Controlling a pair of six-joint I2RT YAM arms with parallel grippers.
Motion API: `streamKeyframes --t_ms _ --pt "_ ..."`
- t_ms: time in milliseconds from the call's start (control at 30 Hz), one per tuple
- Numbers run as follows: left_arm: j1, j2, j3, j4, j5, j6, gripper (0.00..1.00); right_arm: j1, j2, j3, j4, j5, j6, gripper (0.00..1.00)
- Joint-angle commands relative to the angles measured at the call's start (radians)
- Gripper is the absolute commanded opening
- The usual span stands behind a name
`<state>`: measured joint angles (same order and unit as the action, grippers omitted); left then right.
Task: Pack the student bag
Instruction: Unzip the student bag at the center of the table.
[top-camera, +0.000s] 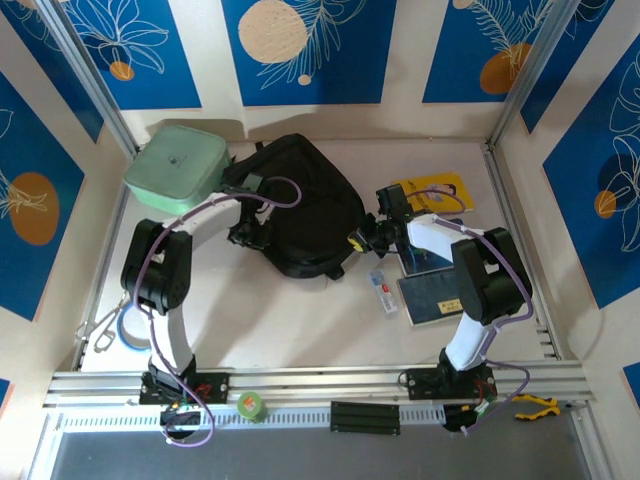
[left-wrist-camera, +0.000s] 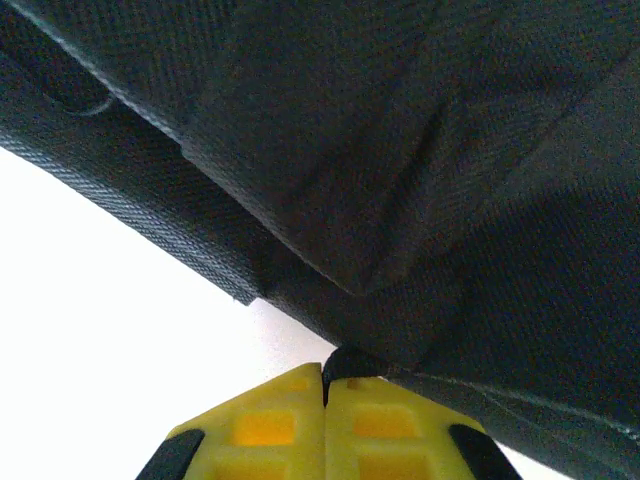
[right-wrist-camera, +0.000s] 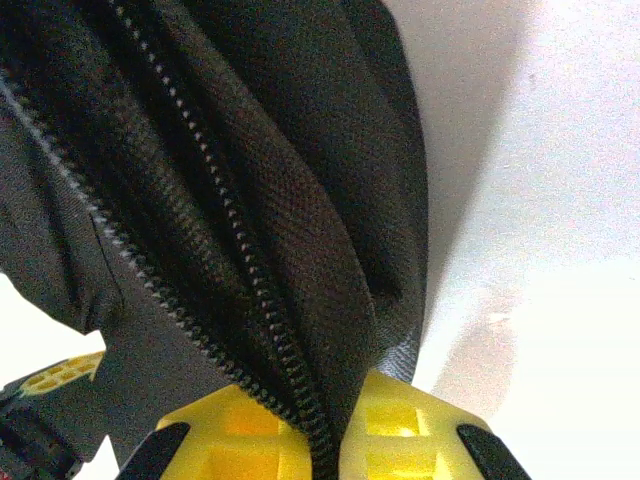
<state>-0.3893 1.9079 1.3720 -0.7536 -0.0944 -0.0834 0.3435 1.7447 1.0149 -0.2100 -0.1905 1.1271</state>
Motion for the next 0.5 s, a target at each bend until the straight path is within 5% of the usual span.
streamKeyframes --t_ms 0,67,267,467 --pt "0.046 0.004 0.039 0.033 -0.061 -0.061 0.00 0.017 -0.007 0.001 0.033 -0.038 0.008 0.10" --pt "0.058 -0.003 0.049 0.032 -0.051 -0.082 0.00 0.039 0.001 0.001 0.062 -0.064 0.029 0.10" --pt "0.071 -0.115 0.028 0.018 -0.148 -0.148 0.41 0.158 0.058 0.055 0.105 -0.129 0.055 0.10" --pt "0.076 -0.299 -0.110 0.161 -0.151 -0.299 0.65 0.260 0.069 0.129 0.025 -0.045 -0.052 0.18"
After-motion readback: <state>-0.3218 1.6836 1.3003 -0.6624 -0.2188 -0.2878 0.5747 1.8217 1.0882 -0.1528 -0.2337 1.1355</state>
